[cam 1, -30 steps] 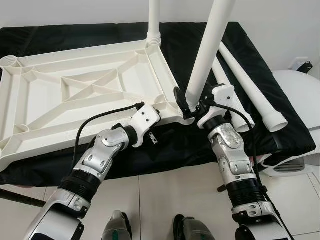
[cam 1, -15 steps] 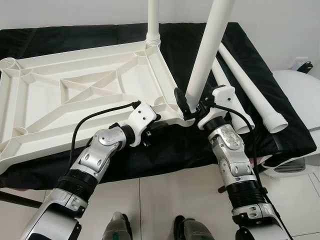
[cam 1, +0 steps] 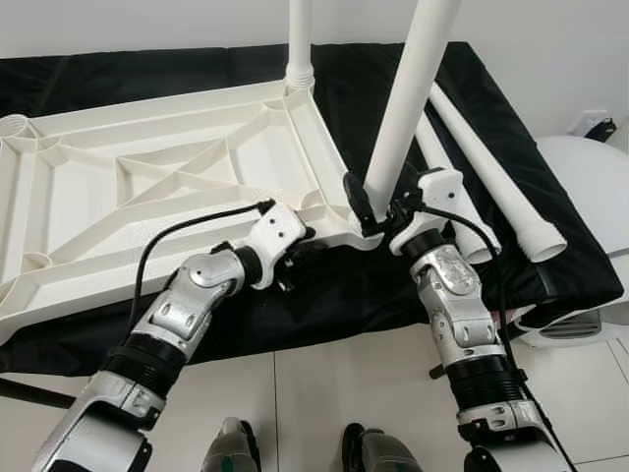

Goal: Building children table

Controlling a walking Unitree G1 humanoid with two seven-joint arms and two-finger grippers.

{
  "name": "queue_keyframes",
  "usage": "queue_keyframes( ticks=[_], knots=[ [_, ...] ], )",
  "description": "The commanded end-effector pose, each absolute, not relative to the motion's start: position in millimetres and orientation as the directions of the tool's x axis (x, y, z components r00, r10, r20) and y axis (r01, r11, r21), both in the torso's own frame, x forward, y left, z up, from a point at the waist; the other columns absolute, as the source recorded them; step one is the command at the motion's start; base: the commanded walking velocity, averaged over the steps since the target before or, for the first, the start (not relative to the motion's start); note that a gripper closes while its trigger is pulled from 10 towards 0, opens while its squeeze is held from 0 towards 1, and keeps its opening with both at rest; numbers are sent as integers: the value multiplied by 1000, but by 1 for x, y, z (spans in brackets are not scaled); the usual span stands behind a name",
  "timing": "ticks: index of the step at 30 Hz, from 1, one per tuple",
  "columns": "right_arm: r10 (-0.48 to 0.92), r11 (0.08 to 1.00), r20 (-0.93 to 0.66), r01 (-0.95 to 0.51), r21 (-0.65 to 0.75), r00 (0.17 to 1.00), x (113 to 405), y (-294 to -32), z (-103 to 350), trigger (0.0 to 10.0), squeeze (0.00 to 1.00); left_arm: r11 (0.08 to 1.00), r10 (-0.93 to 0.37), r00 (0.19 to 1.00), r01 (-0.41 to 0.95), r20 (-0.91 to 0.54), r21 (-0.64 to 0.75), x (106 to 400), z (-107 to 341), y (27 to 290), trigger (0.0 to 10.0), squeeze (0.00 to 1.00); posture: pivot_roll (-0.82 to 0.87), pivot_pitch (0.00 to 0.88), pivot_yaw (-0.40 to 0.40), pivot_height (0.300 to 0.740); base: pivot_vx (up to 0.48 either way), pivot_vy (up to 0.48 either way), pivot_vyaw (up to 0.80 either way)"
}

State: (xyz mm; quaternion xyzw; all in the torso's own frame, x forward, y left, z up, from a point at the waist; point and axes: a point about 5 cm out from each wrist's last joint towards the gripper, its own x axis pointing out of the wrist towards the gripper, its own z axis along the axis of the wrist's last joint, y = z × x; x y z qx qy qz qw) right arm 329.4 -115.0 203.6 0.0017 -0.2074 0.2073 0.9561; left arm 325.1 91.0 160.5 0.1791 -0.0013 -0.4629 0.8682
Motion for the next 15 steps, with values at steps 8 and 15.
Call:
queue_keyframes(
  ticks=[8,15],
  knots=[
    [420,904,378,-415,-99,825,326,-120,201,10000,0,215,-891,265,961,-367,172,301,127,91,6863,0,13,198,6,740,0,0,0],
    [450,890,368,-445,-105,814,326,-121,200,10000,0,177,-886,224,972,-406,152,295,122,94,3804,0,9,189,5,740,0,0,0]
  ],
)
